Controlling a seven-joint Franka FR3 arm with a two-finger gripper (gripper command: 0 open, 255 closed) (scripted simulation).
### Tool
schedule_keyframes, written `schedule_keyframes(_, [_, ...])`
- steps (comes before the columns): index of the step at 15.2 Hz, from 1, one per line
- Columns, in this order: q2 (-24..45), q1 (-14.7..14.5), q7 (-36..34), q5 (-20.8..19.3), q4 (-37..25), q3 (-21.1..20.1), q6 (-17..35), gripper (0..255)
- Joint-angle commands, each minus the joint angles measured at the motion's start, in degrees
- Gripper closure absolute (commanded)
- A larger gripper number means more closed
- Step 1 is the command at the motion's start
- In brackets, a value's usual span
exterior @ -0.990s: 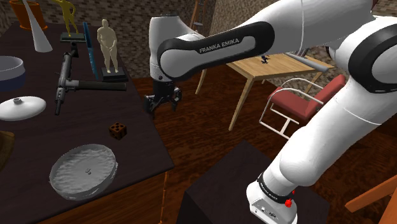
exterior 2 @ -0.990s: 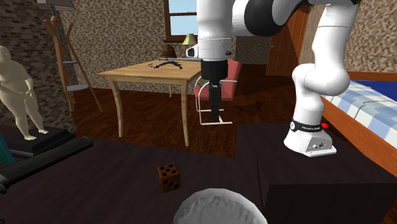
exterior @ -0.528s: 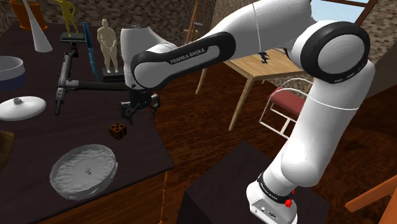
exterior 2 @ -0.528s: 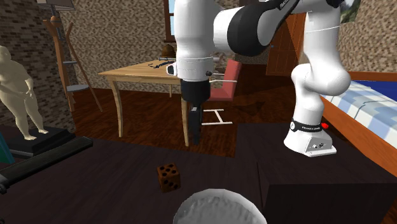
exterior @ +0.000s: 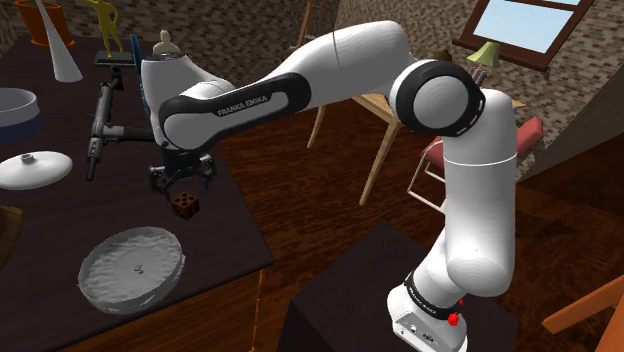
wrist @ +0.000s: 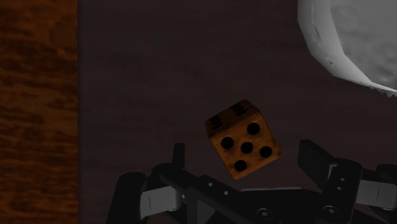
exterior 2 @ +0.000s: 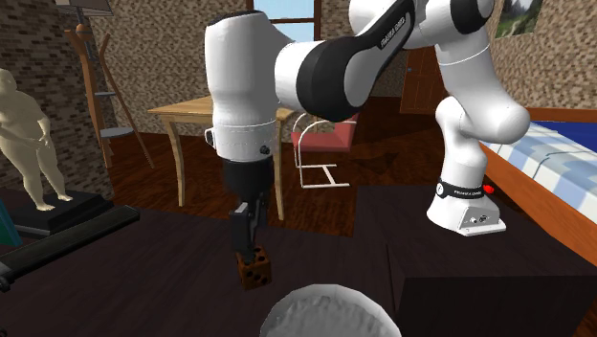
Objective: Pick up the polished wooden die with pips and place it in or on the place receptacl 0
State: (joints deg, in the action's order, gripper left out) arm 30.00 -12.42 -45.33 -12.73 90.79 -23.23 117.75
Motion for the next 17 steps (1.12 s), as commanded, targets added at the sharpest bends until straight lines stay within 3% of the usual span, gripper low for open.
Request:
schedule_keyframes(1, [2.5,-1.0,-0.8,-0.9,-2.2,0.4,0.3,0])
schedule_keyframes(8, [4.8,-1.3,-1.4,-1.9,-0.5,1.1,4.2,0])
schedule_keyframes(15, [4.8,-1.3,-1.4,-1.9,-0.5,1.1,4.1,0])
schedule_keyframes(16, [4.8,-1.3,-1.4,-1.9,-0.5,1.1,4.1,255])
schedule_keyframes(17, [4.8,-1.3,-1.4,-1.9,-0.5,1.1,4.1,255])
